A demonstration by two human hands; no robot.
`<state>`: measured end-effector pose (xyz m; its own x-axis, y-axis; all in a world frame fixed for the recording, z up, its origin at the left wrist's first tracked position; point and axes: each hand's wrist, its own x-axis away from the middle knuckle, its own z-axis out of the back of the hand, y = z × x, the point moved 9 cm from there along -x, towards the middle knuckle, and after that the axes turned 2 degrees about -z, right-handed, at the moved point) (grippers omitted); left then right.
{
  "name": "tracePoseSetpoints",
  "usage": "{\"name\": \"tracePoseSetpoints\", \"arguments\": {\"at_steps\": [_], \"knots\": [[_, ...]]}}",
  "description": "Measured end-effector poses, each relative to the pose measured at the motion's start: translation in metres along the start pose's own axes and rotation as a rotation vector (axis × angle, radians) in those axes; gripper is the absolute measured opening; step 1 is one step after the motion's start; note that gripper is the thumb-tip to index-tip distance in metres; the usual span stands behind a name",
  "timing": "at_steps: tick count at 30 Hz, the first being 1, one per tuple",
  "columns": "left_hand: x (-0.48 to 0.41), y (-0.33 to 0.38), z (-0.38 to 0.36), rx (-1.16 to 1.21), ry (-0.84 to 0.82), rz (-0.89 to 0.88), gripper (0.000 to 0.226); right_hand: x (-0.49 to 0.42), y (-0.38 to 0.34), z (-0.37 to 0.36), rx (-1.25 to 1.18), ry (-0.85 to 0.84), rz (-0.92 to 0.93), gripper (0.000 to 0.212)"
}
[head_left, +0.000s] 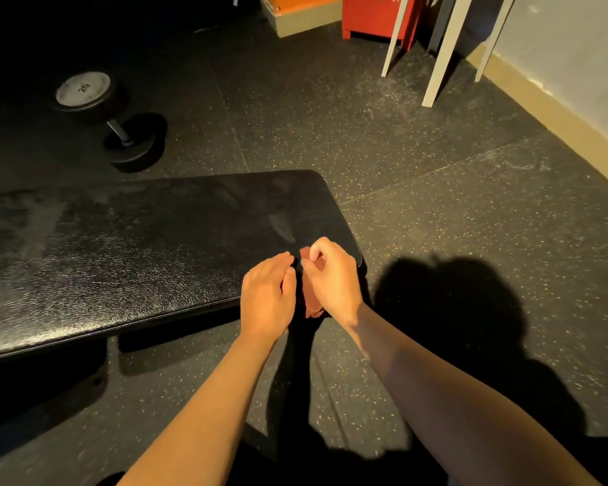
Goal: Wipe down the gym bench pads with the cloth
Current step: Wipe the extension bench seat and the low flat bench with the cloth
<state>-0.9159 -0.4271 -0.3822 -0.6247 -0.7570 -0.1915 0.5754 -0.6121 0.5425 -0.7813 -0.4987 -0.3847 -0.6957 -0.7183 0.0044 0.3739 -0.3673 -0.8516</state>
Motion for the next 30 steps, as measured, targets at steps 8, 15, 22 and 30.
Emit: {"name": "tracePoseSetpoints", "arguments": {"at_steps": [8,15,22,30], "knots": [[-0.027,-0.032,0.031,-0.293,0.069,-0.033,0.041,-0.003,0.009,-0.035,0.116,-0.029,0.111,0.022],[-0.032,-0.038,0.028,-0.253,0.11,0.04,0.046,-0.012,-0.042,-0.076,0.153,-0.282,0.365,0.041],[-0.032,-0.039,0.025,-0.312,0.077,0.138,0.049,-0.068,-0.011,-0.053,0.151,-0.145,0.059,0.049],[-0.034,-0.044,0.031,-0.243,0.124,0.215,0.046,-0.08,-0.043,-0.081,0.076,-0.188,0.331,0.031]]}}
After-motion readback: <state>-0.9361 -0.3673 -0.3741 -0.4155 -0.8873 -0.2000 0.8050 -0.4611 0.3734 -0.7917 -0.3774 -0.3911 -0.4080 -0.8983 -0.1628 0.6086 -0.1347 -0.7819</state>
